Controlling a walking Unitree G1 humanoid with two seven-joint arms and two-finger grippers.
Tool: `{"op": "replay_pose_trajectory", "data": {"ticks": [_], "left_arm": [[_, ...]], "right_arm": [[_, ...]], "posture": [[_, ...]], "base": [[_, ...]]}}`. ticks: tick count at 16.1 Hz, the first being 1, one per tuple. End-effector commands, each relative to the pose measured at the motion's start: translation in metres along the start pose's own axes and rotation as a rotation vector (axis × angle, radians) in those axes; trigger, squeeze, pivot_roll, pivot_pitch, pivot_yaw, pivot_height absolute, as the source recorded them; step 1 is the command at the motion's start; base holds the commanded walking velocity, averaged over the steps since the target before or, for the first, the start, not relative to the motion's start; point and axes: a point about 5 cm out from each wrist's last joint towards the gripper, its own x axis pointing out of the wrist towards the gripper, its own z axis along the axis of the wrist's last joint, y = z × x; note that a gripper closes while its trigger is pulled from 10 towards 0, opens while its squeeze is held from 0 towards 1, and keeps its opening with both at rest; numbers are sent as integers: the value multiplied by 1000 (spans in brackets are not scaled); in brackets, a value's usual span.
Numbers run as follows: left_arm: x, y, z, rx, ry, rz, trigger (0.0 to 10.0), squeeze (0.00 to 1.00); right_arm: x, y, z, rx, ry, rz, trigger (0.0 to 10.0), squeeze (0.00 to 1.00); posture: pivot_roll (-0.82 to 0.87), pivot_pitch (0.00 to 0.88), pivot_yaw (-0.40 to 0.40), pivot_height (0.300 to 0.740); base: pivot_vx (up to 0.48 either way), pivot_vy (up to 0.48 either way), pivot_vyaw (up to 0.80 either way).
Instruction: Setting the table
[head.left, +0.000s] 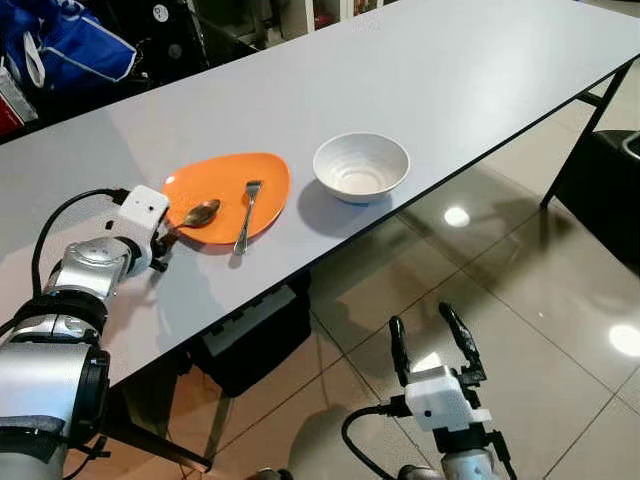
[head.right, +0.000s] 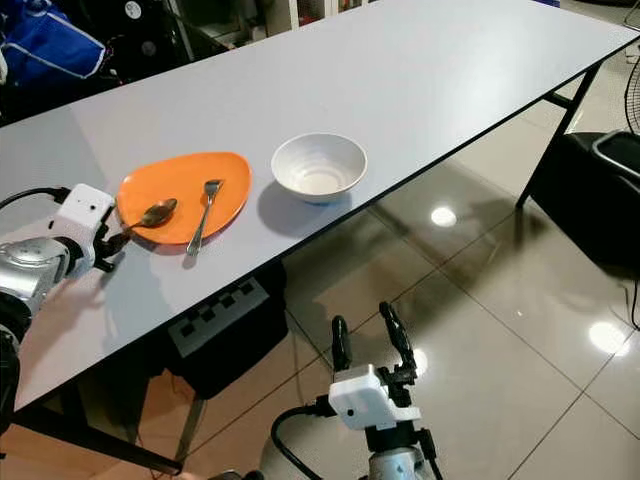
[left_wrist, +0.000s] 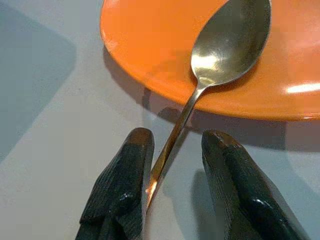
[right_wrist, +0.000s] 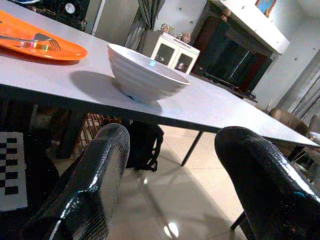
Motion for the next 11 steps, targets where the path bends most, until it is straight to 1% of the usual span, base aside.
{"op": "replay_pose_trajectory", "data": {"ticks": [1, 4, 7, 9, 11], "left_arm": [[-3, 5, -8, -14, 33, 22, 10000, 0], [0, 0, -8, -33, 36, 2, 10000, 0], [2, -6, -5, -27, 36, -12, 10000, 0], [3, -6, -3, -25, 31, -5, 10000, 0], [2, -2, -1, -38, 11, 27, 10000, 0]], "right_arm": [[0, -1, -1, 10, 2, 4, 10000, 0], [5, -5, -3, -2, -15, 5, 10000, 0], [10, -7, -5, -14, -34, 5, 10000, 0], [12, -9, -6, -18, -33, -1, 10000, 0], [15, -9, -7, -19, -32, -3, 10000, 0]], "posture": [[-102, 94, 90, 740], [-114, 74, 68, 740], [-130, 62, 59, 740], [-139, 63, 61, 740], [-140, 62, 64, 740]], "base": [[0, 0, 0], [0, 0, 0], [0, 0, 0], [0, 0, 0], [0, 0, 0]]}}
